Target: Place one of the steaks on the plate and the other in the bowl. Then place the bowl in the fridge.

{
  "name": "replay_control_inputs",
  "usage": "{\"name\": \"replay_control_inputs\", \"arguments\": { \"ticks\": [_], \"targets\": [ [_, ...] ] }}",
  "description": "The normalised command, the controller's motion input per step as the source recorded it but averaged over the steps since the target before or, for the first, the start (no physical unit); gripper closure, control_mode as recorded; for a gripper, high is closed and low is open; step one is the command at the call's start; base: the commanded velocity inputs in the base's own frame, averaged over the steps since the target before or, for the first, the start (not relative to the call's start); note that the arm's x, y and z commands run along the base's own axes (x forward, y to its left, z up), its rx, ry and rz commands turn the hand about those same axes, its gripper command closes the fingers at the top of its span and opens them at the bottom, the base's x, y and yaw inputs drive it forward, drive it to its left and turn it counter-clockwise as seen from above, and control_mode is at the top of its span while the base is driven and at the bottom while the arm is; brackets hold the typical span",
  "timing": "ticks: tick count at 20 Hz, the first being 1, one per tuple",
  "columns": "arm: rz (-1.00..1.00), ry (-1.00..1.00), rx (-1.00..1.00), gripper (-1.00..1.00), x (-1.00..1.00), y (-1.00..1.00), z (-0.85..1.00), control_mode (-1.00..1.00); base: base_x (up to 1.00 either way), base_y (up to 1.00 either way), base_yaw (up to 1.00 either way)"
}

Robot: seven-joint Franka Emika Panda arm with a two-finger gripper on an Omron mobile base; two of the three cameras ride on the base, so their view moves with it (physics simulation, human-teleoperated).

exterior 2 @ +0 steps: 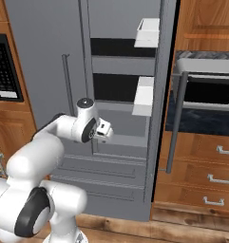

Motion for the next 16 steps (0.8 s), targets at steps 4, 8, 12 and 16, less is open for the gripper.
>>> {"name": "replay_control_inputs", "arguments": {
  "ticks": [4, 8, 12, 16],
  "targets": [
    [0.16, -0.19, -0.05, -1.0, 0.04, 0.57, 0.06, -1.0, 0.0, 0.0, 0.0],
    [0.01, -0.01, -0.13, -1.0, 0.26, 0.71, 0.38, -1.0, 0.0, 0.0, 0.0],
    [-0.1, -0.08, -0.03, -1.0, 0.06, 0.79, 0.07, -1.0, 0.0, 0.0, 0.0],
    [-0.18, -0.31, 0.0, -1.0, 0.3, 0.78, 0.0, -1.0, 0.0, 0.0, 0.0]
  ]
}}
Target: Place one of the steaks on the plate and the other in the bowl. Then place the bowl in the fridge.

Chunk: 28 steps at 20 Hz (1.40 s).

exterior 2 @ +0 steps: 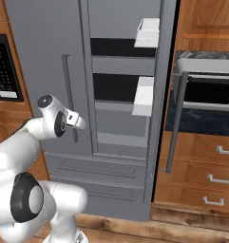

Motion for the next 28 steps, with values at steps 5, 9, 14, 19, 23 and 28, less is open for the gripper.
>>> {"name": "replay_control_inputs", "arguments": {
  "ticks": [5, 9, 14, 19, 23, 28],
  "targets": [
    [-0.1, -0.12, -0.07, -1.0, 0.65, 0.5, 0.01, -1.0, 0.0, 0.0, 0.0],
    [0.0, 0.0, -0.06, -1.0, 0.74, 0.22, 0.07, -1.0, 0.0, 0.0, 0.0],
    [0.0, 0.02, 0.0, -1.0, 0.25, 0.0, 0.06, -1.0, 0.0, 0.0, 0.0],
    [0.0, 0.0, 0.0, -1.0, 0.37, 0.0, 0.28, -1.0, 0.0, 0.0, 0.0],
    [0.0, 0.09, 0.0, -1.0, 0.55, 0.0, 0.37, -1.0, 0.0, 0.0, 0.0],
    [0.0, 0.02, 0.0, -1.0, 0.56, 0.0, 0.06, -1.0, 0.0, 0.0, 0.0]
  ]
}}
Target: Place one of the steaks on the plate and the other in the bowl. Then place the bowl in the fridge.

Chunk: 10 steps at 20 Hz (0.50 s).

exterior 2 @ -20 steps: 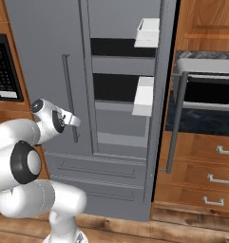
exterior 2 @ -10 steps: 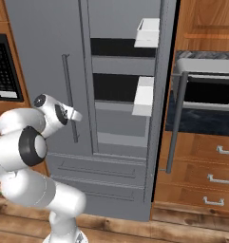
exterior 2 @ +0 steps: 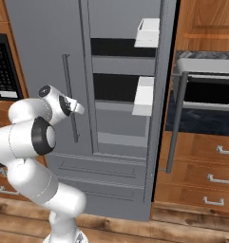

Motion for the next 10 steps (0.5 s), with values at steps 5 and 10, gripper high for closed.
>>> {"name": "replay_control_inputs", "arguments": {
  "ticks": [5, 10],
  "targets": [
    [0.0, 0.0, -0.01, -1.0, 0.52, 0.01, 0.0, -1.0, 0.0, 0.0, 0.0],
    [0.0, -0.01, -0.02, -1.0, 0.46, 0.03, 0.0, -1.0, 0.0, 0.0, 0.0]
  ]
}}
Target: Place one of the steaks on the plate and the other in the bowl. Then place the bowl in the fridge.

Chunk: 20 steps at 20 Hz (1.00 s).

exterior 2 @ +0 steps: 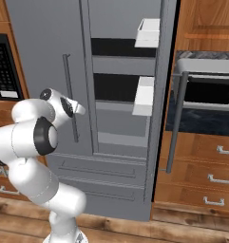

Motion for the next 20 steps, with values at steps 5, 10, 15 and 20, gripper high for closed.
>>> {"name": "replay_control_inputs", "arguments": {
  "ticks": [5, 10, 15, 20],
  "targets": [
    [0.0, 0.0, 0.0, 1.0, 0.51, 0.0, 0.0, -1.0, 0.0, 0.0, 0.0],
    [0.0, 0.0, 0.0, 1.0, 0.41, 0.0, 0.0, -1.0, 0.0, 0.0, 0.0],
    [0.0, 0.0, 0.0, 1.0, 0.26, 0.0, 0.0, -1.0, 0.0, 0.0, 0.0],
    [-0.02, 0.02, -0.01, 1.0, -0.28, 0.01, 0.16, -1.0, 0.0, 0.0, 0.0]
  ]
}}
